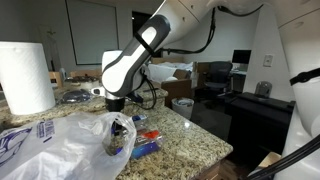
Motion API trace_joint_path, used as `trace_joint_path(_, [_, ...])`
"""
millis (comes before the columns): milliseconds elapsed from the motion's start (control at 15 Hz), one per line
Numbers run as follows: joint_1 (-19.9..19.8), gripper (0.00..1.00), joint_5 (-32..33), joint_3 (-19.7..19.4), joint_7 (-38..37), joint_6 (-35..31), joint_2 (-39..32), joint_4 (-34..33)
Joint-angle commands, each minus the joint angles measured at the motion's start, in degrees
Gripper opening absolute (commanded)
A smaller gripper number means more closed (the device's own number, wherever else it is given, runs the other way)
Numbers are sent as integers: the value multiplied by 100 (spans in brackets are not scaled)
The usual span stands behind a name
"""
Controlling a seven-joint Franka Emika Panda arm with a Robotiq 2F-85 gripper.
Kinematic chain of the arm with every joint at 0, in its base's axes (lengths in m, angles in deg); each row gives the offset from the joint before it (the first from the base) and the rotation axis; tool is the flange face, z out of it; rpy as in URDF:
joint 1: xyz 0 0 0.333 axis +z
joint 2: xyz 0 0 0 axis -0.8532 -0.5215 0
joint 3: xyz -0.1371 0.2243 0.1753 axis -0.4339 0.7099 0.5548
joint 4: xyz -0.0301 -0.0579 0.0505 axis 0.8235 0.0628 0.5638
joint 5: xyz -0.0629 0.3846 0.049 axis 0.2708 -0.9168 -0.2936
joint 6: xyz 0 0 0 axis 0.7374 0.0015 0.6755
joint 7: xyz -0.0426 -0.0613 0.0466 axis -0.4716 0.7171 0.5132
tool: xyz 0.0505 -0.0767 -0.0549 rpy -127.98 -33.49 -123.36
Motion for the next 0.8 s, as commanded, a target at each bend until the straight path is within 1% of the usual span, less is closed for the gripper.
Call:
trace_joint_path(0, [-98,15,9,10,-471,-389,808,681])
trace_joint_path(67, [-108,15,3,13,-568,-409,972,768])
trace_joint_path(200, [-165,15,-209,124,-481,-205,1306,863])
trace_joint_path(400, [-156,15,-820,285,-67,-88,1707,949])
trace_joint_path(533, [-53,14,-1225,379,244,39,1758,800])
trace_joint_path(667, [81,14,-1415,460,447,302,1688,554])
trace_joint_path(733, [152,14,-1484,517,563,493,1533,345])
